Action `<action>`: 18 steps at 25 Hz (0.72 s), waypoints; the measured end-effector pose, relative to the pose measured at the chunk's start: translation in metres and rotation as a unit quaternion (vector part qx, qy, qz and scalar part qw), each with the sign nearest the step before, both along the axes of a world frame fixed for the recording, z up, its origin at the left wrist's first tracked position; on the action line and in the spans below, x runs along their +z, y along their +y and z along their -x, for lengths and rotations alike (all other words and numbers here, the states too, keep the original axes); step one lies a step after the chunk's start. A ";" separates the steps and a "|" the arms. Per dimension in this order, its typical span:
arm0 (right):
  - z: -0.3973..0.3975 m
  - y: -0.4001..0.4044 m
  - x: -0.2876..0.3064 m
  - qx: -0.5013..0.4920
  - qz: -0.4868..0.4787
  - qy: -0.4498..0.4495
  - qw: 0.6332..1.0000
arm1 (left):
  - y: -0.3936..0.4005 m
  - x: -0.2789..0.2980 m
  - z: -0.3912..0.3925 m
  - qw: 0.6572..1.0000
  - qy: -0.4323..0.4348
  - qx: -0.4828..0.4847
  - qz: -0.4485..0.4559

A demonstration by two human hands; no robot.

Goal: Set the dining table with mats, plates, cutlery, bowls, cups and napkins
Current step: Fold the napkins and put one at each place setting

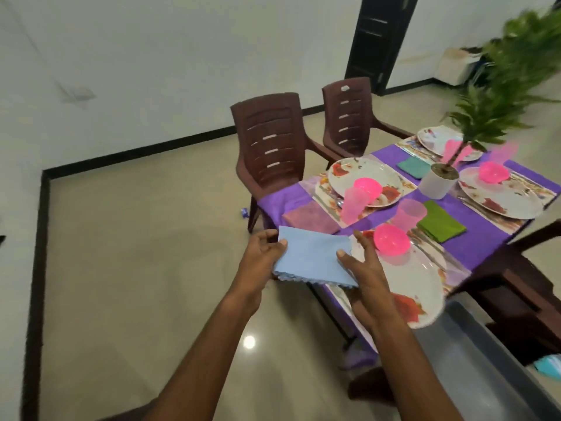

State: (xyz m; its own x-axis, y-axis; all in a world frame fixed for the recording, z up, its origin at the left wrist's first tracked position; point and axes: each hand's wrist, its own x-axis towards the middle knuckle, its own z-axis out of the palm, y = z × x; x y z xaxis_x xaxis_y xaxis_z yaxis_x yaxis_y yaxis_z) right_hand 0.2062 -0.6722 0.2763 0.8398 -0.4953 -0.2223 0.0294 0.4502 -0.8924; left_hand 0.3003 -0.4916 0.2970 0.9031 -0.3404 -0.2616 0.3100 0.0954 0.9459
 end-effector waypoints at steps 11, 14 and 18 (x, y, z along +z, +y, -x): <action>-0.236 0.073 -0.008 0.145 0.006 0.015 0.989 | 0.105 -0.028 -0.195 0.993 0.109 0.052 0.003; -0.295 0.078 -0.007 0.173 -0.005 0.002 0.985 | 0.111 -0.030 -0.241 0.988 0.143 0.049 0.012; -0.434 0.078 0.000 0.239 -0.030 0.003 0.970 | 0.111 -0.015 -0.354 0.973 0.191 0.088 0.091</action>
